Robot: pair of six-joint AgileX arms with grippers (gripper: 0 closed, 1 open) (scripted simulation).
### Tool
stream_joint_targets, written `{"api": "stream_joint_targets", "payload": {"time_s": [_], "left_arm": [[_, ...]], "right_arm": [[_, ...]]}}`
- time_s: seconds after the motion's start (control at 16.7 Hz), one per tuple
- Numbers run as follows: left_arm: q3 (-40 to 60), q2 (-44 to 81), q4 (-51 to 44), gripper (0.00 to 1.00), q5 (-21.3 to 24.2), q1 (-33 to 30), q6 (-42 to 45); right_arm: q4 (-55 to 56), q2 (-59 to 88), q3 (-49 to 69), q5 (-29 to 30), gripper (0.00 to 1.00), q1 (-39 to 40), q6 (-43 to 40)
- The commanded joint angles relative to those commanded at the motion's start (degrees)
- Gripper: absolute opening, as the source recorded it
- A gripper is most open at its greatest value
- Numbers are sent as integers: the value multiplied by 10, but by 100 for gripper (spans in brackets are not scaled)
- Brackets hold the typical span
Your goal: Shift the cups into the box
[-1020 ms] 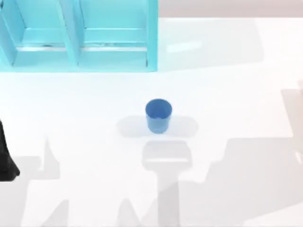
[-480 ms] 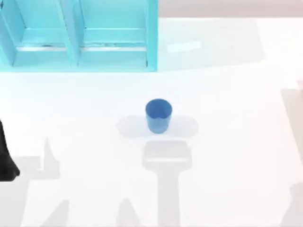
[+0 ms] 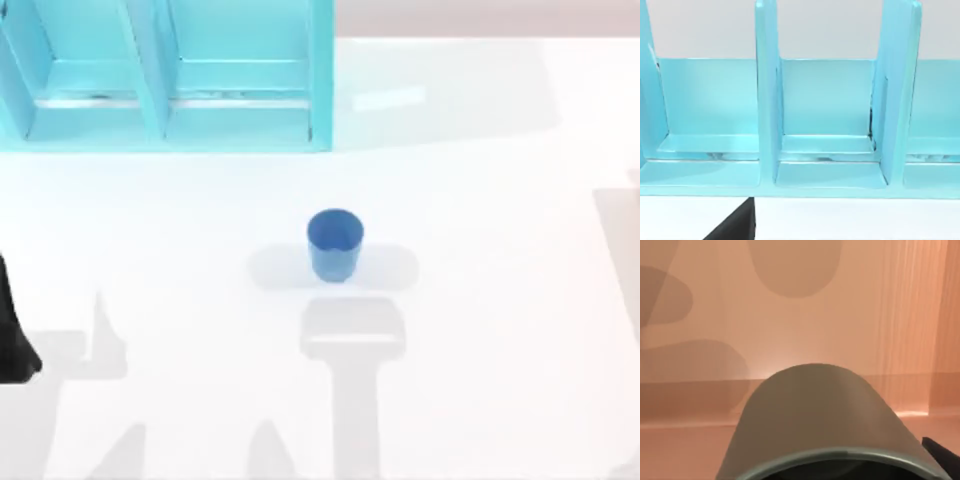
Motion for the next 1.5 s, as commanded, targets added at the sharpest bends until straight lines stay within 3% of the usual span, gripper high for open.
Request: {"api": "stream_joint_targets", "payload": {"time_s": [0.48,1.26,1.5], "left_arm": [[0,0,0,100,0,0,0],[0,0,0,100,0,0,0],[0,0,0,100,0,0,0]], "right_arm": [[61,2,-61,1,0,8,4],[61,2,-61,1,98,8,4],[61,2,-61,1,100,8,4]]}}
